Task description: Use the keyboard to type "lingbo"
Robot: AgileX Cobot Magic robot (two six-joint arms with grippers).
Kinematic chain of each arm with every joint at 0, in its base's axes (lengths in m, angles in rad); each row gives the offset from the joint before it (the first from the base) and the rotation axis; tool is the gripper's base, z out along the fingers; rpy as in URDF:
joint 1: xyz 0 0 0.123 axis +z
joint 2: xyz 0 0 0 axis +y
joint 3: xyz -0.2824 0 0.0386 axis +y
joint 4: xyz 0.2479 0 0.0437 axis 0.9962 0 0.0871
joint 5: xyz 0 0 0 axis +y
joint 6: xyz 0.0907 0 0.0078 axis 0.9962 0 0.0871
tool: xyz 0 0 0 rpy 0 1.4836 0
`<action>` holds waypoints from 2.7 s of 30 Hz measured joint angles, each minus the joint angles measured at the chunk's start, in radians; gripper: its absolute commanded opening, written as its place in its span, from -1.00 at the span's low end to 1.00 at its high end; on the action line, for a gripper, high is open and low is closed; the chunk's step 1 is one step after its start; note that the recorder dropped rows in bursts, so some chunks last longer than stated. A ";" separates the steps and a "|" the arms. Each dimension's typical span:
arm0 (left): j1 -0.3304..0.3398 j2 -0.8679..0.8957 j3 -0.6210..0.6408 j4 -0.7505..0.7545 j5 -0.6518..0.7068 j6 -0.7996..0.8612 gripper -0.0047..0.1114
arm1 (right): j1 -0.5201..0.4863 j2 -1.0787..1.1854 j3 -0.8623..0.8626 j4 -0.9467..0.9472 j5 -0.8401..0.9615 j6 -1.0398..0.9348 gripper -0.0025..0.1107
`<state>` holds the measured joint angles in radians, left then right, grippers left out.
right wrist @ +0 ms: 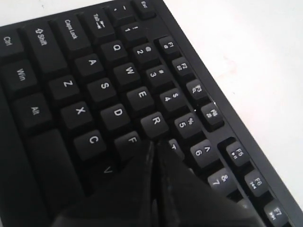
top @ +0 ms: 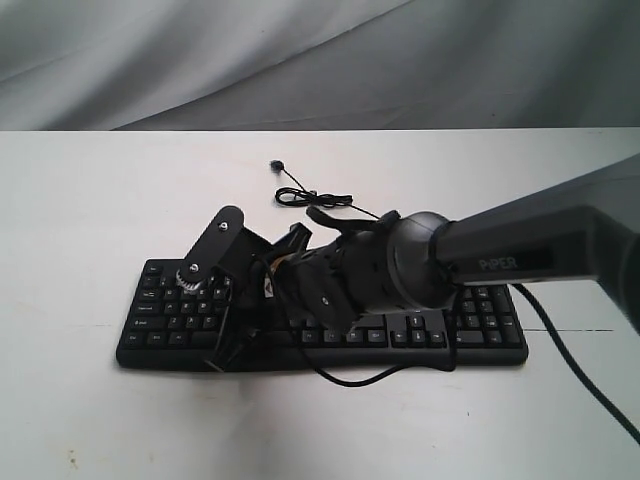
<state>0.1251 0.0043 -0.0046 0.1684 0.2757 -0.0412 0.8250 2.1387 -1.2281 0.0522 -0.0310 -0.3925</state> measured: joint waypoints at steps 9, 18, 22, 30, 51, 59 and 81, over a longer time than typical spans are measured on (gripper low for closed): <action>0.000 0.000 0.000 0.000 0.000 0.000 -0.92 | 0.000 0.012 -0.003 0.000 -0.005 0.000 -0.96; 0.000 0.000 0.000 0.000 0.000 0.000 -0.92 | 0.000 -0.029 -0.003 0.000 0.006 0.000 -0.96; 0.000 0.000 0.000 0.000 0.000 0.000 -0.92 | -0.002 -0.066 -0.003 -0.004 0.019 0.000 -0.96; 0.000 0.000 0.000 0.000 0.000 0.000 -0.92 | -0.017 -0.085 0.038 -0.008 0.043 0.000 -0.96; 0.000 0.000 0.000 0.000 0.000 0.000 -0.92 | 0.023 -0.087 0.061 -0.008 0.051 0.000 -0.96; 0.000 0.000 0.000 0.000 0.000 0.000 -0.92 | 0.023 -0.036 0.061 -0.008 0.023 0.000 -0.96; 0.000 0.000 0.000 0.000 0.000 0.000 -0.92 | -0.084 -0.179 0.131 -0.006 0.039 0.000 -0.96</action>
<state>0.1251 0.0043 -0.0046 0.1684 0.2757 -0.0412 0.7413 1.9602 -1.0967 0.0465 0.0079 -0.3925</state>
